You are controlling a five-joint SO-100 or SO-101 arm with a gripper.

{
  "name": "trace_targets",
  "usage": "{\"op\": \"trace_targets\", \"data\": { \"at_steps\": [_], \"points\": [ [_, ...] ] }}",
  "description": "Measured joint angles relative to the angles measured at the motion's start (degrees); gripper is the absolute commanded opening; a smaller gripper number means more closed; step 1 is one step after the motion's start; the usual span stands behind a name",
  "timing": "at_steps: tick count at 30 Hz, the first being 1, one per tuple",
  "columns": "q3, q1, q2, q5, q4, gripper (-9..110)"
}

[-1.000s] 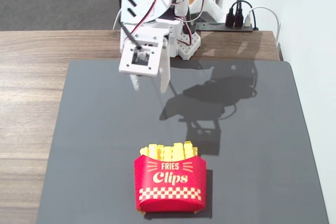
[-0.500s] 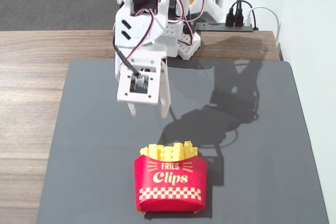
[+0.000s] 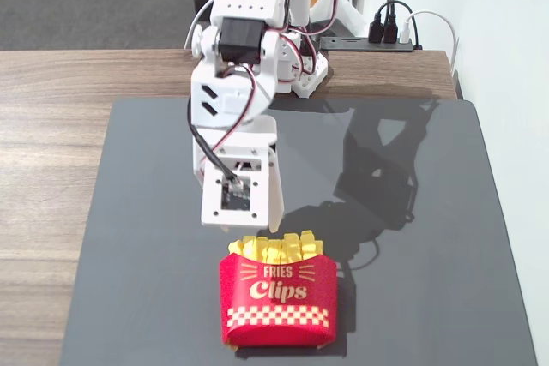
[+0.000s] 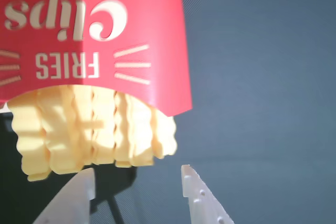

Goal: Grab a fry

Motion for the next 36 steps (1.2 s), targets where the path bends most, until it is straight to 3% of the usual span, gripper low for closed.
{"op": "trace_targets", "data": {
  "at_steps": [9,28,36],
  "points": [
    [-0.2,-1.6,-4.7,2.0,-3.2,19],
    [-0.2,-3.4,-7.0,4.2,-5.4,1],
    [-0.2,-3.6,-7.0,4.5,-5.4,1]
  ]
}}
